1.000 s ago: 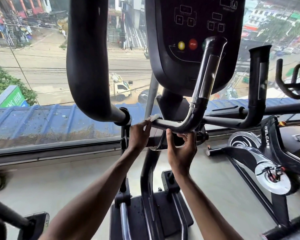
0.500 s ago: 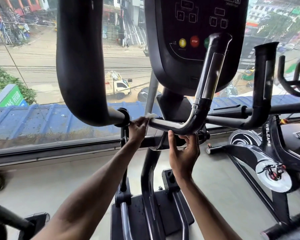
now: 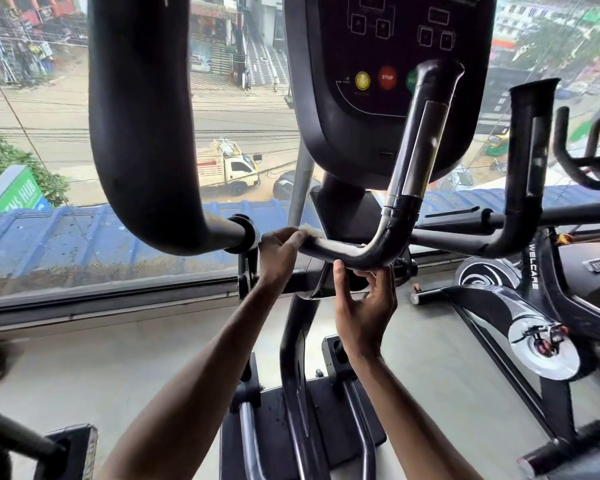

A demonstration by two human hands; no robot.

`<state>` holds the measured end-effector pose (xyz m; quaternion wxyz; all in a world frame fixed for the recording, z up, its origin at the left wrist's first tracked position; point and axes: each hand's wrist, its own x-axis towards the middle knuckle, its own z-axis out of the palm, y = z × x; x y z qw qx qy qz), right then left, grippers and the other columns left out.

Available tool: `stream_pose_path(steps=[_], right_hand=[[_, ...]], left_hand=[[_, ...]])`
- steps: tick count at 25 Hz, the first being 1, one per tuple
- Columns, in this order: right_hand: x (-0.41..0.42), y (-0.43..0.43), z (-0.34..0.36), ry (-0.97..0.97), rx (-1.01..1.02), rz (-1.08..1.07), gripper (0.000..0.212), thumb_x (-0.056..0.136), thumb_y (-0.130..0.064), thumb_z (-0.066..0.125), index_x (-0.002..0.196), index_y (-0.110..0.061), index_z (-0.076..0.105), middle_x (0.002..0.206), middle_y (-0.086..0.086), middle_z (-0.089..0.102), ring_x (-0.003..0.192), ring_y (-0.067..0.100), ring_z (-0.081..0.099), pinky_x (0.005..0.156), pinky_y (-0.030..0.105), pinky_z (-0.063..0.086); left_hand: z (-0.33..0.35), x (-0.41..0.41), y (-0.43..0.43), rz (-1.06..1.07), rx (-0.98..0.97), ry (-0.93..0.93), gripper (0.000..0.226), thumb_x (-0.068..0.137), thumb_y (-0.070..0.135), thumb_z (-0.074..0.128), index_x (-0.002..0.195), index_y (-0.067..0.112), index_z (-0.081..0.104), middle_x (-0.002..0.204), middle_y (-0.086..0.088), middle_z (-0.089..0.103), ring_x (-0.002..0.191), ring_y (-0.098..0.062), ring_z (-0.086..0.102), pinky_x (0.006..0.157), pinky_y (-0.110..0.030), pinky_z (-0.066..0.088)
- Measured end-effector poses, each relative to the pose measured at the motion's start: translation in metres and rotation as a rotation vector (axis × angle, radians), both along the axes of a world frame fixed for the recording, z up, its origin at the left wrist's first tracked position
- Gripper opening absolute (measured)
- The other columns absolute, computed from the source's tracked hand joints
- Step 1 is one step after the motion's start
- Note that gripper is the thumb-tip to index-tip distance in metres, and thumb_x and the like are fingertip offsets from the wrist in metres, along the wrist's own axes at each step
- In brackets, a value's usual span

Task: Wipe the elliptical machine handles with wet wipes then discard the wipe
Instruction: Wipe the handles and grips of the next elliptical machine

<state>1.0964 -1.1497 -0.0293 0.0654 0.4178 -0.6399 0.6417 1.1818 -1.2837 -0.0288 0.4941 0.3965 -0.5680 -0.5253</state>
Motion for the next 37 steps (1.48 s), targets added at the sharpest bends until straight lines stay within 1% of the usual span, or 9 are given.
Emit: stream_pose_path(steps=[4,11,16,22,26,29,31,34,37], right_hand=[[-0.001,0.0,0.002,0.019,0.008,-0.001,0.033,0.093,-0.049,0.071,0.094,-0.017,0.062,0.092,-0.006,0.064,0.086,0.023,0.066,0.086,0.058,0.051],[0.001,0.006,0.007,0.03,0.024,0.002,0.033,0.093,-0.048,0.071,0.098,-0.016,0.064,0.095,-0.005,0.067,0.091,0.02,0.067,0.085,0.053,0.053],[0.0,0.016,0.019,0.006,0.009,0.134,0.028,0.095,-0.036,0.072,0.11,-0.013,0.067,0.104,-0.001,0.071,0.099,0.018,0.069,0.087,0.047,0.055],[0.021,0.046,0.021,-0.543,-0.137,0.381,0.026,0.099,-0.033,0.063,0.12,-0.018,0.062,0.111,0.0,0.072,0.098,0.02,0.071,0.082,0.035,0.058],[0.032,0.052,0.035,-0.959,-0.263,0.564,0.015,0.102,-0.007,0.058,0.115,-0.009,0.063,0.096,0.0,0.077,0.087,0.012,0.072,0.076,0.023,0.057],[0.034,0.055,0.035,-1.059,-0.315,0.671,0.027,0.091,-0.012,0.069,0.117,-0.005,0.066,0.103,0.01,0.076,0.091,0.016,0.073,0.08,0.024,0.057],[0.036,0.06,0.03,-1.04,-0.296,0.635,0.019,0.09,-0.012,0.073,0.108,-0.01,0.074,0.098,0.007,0.077,0.087,0.016,0.072,0.079,0.024,0.057],[0.035,0.063,0.023,-1.072,-0.356,0.362,0.018,0.092,-0.007,0.074,0.102,-0.021,0.077,0.09,0.001,0.077,0.081,0.014,0.072,0.077,0.027,0.057],[0.035,0.043,0.028,-1.123,-0.421,0.185,0.02,0.094,-0.008,0.074,0.108,-0.022,0.071,0.091,-0.001,0.076,0.079,0.015,0.074,0.078,0.031,0.059]], left_hand=[[0.004,0.013,0.025,-0.056,-0.31,-0.082,0.02,0.098,0.02,0.063,0.09,0.021,0.082,0.08,0.008,0.079,0.081,0.006,0.066,0.075,-0.027,0.053],[0.022,0.007,0.058,0.103,-0.236,-0.052,0.019,0.096,0.012,0.065,0.088,0.011,0.082,0.079,0.01,0.076,0.074,0.016,0.06,0.067,-0.02,0.048],[0.033,0.018,0.105,-0.003,-0.315,0.067,0.027,0.099,0.027,0.064,0.116,0.013,0.079,0.111,-0.007,0.078,0.106,-0.018,0.073,0.081,-0.025,0.055],[0.05,0.022,0.141,0.078,-0.353,-0.096,0.025,0.1,0.026,0.065,0.116,0.012,0.079,0.094,-0.003,0.08,0.072,0.005,0.073,0.056,-0.009,0.048],[0.047,0.034,0.147,0.064,-0.481,-0.296,0.026,0.098,0.037,0.062,0.116,0.023,0.076,0.08,0.004,0.081,0.059,0.007,0.069,0.057,-0.03,0.06],[0.064,0.044,0.159,0.019,-0.536,-0.346,0.022,0.094,0.026,0.065,0.11,0.021,0.079,0.091,0.026,0.075,0.059,0.024,0.057,0.057,-0.018,0.053],[0.076,0.052,0.164,-0.023,-0.535,-0.364,0.024,0.094,0.014,0.062,0.109,0.01,0.08,0.072,0.016,0.075,0.05,0.008,0.061,0.052,-0.006,0.039],[0.093,0.056,0.155,0.037,-0.538,-0.394,0.031,0.095,0.018,0.062,0.122,0.01,0.075,0.092,-0.016,0.079,0.079,-0.023,0.076,0.06,-0.005,0.046],[0.101,0.043,0.139,0.043,-0.494,-0.51,0.035,0.095,0.012,0.068,0.13,0.01,0.07,0.122,-0.015,0.074,0.105,-0.019,0.072,0.073,0.005,0.042]])
